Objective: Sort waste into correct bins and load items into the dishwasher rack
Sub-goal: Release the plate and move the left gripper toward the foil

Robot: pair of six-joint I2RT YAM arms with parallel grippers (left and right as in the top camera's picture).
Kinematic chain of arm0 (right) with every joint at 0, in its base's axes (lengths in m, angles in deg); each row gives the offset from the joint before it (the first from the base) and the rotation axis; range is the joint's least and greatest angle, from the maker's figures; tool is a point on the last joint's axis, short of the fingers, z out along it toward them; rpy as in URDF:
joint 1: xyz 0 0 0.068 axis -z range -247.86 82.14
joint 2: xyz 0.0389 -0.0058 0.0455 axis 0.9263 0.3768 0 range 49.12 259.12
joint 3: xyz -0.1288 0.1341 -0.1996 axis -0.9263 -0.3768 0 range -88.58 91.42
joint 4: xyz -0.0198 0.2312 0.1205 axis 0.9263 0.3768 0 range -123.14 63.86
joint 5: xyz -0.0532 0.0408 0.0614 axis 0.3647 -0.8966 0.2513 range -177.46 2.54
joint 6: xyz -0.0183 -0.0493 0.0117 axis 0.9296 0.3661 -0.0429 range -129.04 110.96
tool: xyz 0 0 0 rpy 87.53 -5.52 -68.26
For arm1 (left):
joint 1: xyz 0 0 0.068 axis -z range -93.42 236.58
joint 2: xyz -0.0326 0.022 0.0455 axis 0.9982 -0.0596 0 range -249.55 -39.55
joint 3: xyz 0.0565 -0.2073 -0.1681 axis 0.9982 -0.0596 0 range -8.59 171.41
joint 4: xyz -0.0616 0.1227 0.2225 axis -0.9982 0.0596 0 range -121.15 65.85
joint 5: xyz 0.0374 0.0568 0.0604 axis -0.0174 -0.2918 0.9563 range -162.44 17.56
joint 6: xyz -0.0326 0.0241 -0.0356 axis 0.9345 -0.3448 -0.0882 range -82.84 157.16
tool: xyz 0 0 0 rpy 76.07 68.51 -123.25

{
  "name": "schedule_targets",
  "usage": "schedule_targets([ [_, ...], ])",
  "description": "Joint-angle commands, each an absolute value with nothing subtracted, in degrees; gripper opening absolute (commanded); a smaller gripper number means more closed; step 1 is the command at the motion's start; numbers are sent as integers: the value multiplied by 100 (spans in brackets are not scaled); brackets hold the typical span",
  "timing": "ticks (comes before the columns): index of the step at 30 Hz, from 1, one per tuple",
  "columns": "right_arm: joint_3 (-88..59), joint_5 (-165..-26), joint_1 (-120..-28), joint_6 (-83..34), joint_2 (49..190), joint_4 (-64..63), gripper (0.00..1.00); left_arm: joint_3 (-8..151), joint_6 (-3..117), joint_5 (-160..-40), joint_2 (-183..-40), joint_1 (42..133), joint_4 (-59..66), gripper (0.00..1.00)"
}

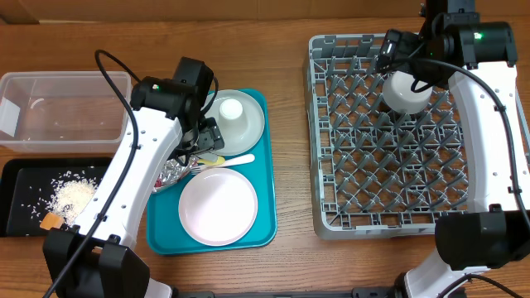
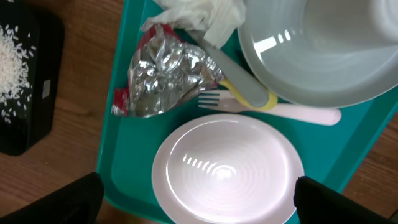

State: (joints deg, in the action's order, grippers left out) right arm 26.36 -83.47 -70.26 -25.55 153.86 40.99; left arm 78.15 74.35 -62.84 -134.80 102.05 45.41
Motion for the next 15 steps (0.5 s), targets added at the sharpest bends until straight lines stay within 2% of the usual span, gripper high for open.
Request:
schedule_targets([
  [1,2653,-8301,-7037,-2581,15327,4066,100,7881,7485,-6439,-13405,10159,4490,100],
  [5,2653,-8301,-7037,-2581,15327,4064,100,7881,7474,-6439,-13405,10161,4515,100],
  [11,2653,-8301,-7037,-2579,15327,4066,100,7879,6486,-7497,-13405,10174,4650,100],
  [15,2653,-8301,-7037,-2579,15327,4064,100,7879,6423,-7160,-13407,10176,4593,100],
])
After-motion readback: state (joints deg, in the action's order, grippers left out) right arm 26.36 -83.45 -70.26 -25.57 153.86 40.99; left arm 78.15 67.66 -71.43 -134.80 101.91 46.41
